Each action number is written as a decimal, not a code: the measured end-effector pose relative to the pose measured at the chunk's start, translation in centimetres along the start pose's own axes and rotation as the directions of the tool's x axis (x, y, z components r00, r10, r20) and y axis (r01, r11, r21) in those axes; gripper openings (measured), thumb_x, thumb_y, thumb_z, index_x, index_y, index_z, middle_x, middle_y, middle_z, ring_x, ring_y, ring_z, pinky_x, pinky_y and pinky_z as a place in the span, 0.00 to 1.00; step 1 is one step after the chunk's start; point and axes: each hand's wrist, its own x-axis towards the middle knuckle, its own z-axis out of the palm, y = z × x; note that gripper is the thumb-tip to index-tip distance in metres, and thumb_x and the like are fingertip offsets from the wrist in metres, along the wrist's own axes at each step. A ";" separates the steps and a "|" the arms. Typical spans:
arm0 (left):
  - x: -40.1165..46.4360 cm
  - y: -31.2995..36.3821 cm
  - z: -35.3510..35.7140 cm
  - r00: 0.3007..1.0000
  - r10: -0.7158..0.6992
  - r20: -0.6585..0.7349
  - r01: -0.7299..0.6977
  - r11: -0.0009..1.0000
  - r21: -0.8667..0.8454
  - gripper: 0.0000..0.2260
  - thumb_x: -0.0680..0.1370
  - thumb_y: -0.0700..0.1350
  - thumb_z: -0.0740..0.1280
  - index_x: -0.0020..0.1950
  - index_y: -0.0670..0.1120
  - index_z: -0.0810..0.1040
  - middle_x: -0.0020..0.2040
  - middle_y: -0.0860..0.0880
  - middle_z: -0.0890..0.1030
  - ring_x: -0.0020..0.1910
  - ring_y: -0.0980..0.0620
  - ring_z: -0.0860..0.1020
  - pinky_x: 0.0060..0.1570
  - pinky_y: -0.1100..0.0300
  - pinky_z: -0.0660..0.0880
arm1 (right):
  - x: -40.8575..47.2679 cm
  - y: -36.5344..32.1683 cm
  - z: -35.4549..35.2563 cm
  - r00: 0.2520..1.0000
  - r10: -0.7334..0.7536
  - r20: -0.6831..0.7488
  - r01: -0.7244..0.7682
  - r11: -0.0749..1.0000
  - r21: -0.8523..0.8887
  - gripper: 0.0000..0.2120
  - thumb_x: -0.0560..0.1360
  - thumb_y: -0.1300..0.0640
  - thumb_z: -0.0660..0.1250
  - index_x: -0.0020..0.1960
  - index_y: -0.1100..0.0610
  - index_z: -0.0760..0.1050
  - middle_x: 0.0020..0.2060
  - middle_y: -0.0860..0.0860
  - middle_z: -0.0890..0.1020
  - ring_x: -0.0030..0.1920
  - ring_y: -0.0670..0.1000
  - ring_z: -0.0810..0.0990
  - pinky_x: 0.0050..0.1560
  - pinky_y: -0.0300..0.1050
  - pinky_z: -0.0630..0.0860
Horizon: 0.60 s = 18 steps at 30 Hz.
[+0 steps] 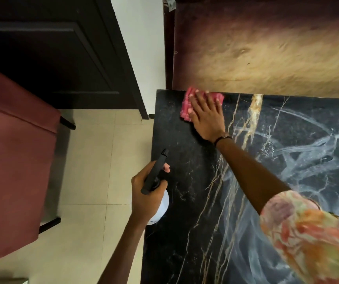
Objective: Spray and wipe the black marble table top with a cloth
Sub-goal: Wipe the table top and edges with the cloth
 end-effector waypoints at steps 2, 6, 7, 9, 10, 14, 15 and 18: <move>0.1 0.4 0.6 0.999 -0.003 -0.035 0.004 1.000 0.022 0.12 0.69 0.35 0.65 0.49 0.46 0.79 0.44 0.50 0.83 0.40 0.58 0.80 0.47 0.66 0.76 | -2.9 0.8 0.4 0.987 -0.157 0.021 0.158 0.986 -0.052 0.25 0.82 0.45 0.46 0.77 0.48 0.45 0.78 0.50 0.50 0.78 0.54 0.45 0.77 0.57 0.42; 0.6 1.2 2.3 0.992 -0.083 -0.095 0.083 0.997 -0.007 0.13 0.70 0.30 0.65 0.49 0.44 0.79 0.44 0.50 0.82 0.41 0.56 0.80 0.49 0.55 0.78 | -7.6 7.8 0.0 0.960 -0.272 0.059 0.278 0.955 -0.107 0.26 0.81 0.43 0.43 0.77 0.48 0.49 0.78 0.50 0.54 0.78 0.53 0.48 0.77 0.57 0.48; 0.7 1.4 2.9 0.990 -0.101 -0.098 0.101 0.995 -0.013 0.12 0.71 0.28 0.65 0.50 0.41 0.79 0.44 0.48 0.82 0.39 0.54 0.80 0.50 0.48 0.77 | -7.7 10.1 -0.6 0.969 -0.239 0.055 0.244 0.963 -0.113 0.26 0.81 0.42 0.42 0.77 0.49 0.49 0.78 0.51 0.53 0.78 0.54 0.48 0.77 0.58 0.47; 0.9 1.9 4.3 0.988 -0.121 -0.097 0.120 0.993 -0.016 0.13 0.72 0.25 0.64 0.51 0.37 0.79 0.42 0.47 0.81 0.34 0.52 0.77 0.49 0.37 0.75 | -6.5 13.7 -1.6 0.992 -0.125 0.031 0.128 0.988 -0.089 0.27 0.80 0.42 0.42 0.77 0.49 0.49 0.77 0.52 0.53 0.78 0.56 0.48 0.77 0.58 0.46; 1.0 2.2 5.0 0.987 -0.129 -0.092 0.127 0.992 -0.029 0.12 0.72 0.25 0.63 0.51 0.36 0.79 0.39 0.48 0.80 0.31 0.48 0.75 0.48 0.34 0.73 | -5.4 14.5 -2.0 0.998 -0.059 0.013 0.059 0.996 -0.062 0.26 0.80 0.43 0.43 0.77 0.49 0.50 0.77 0.52 0.54 0.78 0.56 0.49 0.77 0.57 0.45; 1.3 3.4 8.2 0.989 -0.120 -0.091 0.114 0.991 -0.072 0.12 0.72 0.24 0.62 0.51 0.34 0.78 0.36 0.50 0.78 0.38 0.38 0.73 0.48 0.35 0.72 | -1.1 12.6 -2.4 0.998 0.061 -0.025 -0.060 0.998 0.016 0.25 0.83 0.46 0.48 0.78 0.50 0.51 0.78 0.51 0.53 0.78 0.55 0.48 0.77 0.57 0.42; 1.3 3.5 8.7 0.989 -0.111 -0.095 0.106 0.992 -0.064 0.12 0.72 0.25 0.62 0.52 0.35 0.78 0.37 0.49 0.78 0.36 0.40 0.74 0.47 0.38 0.73 | -0.6 11.4 -2.2 0.999 0.043 -0.019 -0.043 0.999 0.017 0.25 0.83 0.46 0.48 0.78 0.49 0.51 0.78 0.50 0.52 0.78 0.55 0.47 0.77 0.57 0.42; 1.3 3.7 10.7 0.987 -0.109 -0.118 0.104 0.993 -0.051 0.14 0.72 0.25 0.63 0.50 0.38 0.79 0.38 0.49 0.79 0.33 0.56 0.78 0.42 0.55 0.77 | -2.1 9.5 -1.1 0.993 -0.119 0.003 0.119 0.993 -0.016 0.25 0.82 0.45 0.47 0.77 0.48 0.49 0.78 0.50 0.52 0.78 0.55 0.47 0.77 0.57 0.43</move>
